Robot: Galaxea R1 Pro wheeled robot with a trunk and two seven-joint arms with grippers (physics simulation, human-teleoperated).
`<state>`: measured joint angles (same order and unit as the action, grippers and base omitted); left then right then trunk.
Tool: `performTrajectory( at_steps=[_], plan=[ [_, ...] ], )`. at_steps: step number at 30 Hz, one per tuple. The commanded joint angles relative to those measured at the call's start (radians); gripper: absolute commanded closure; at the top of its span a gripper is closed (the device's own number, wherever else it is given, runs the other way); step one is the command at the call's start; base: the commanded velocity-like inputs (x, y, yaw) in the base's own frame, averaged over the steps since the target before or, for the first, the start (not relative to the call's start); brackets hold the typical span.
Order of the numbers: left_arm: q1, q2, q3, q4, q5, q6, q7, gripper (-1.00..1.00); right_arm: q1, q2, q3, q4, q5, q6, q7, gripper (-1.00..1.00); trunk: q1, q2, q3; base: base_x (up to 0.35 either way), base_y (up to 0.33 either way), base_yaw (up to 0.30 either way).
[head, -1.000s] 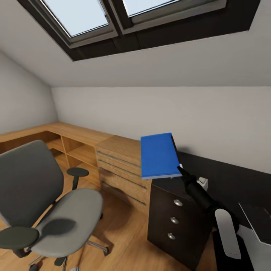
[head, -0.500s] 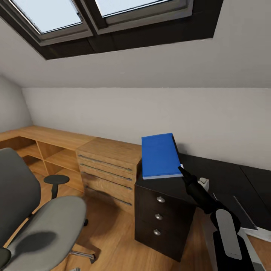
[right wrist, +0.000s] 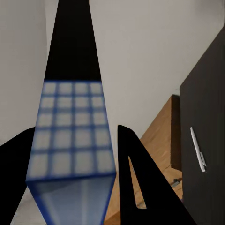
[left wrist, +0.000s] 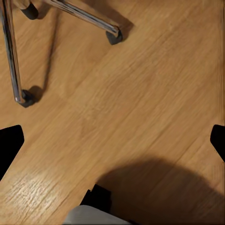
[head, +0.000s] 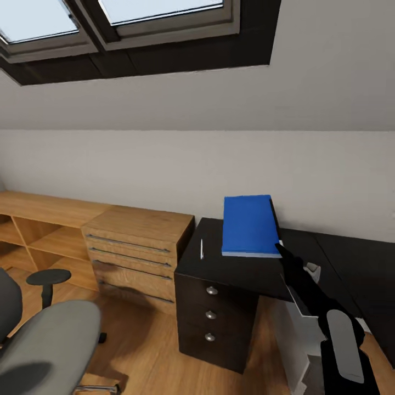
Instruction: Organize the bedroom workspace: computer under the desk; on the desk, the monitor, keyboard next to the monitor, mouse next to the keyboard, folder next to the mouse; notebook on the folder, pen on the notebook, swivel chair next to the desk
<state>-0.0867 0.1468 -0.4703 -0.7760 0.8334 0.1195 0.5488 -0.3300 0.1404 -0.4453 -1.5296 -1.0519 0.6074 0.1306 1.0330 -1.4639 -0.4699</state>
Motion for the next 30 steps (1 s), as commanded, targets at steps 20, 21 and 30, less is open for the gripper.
performTrajectory(
  at_steps=[20, 21, 30],
  plan=[
    [-0.001, -0.011, -0.002, -0.002, 0.003, -0.053, 0.008, -1.00, 0.022, -0.007, -0.014, 0.060, -0.203, 0.043, 0.002, 1.00, -0.058, 0.105, 0.046, 0.000, 0.000, -0.032],
    [-0.001, -0.012, -0.002, -0.002, 0.004, -0.063, 0.008, -1.00, 0.022, -0.007, -0.021, 0.087, -0.203, 0.019, -0.001, 1.00, -0.058, 0.105, 0.046, 0.000, 0.000, -0.266],
    [-0.001, -0.012, -0.002, -0.002, 0.004, -0.072, 0.008, -1.00, 0.021, -0.011, -0.026, 0.155, -0.195, -0.156, -0.045, 1.00, -0.058, 0.105, 0.046, 0.000, 0.000, -0.296]
  ],
)
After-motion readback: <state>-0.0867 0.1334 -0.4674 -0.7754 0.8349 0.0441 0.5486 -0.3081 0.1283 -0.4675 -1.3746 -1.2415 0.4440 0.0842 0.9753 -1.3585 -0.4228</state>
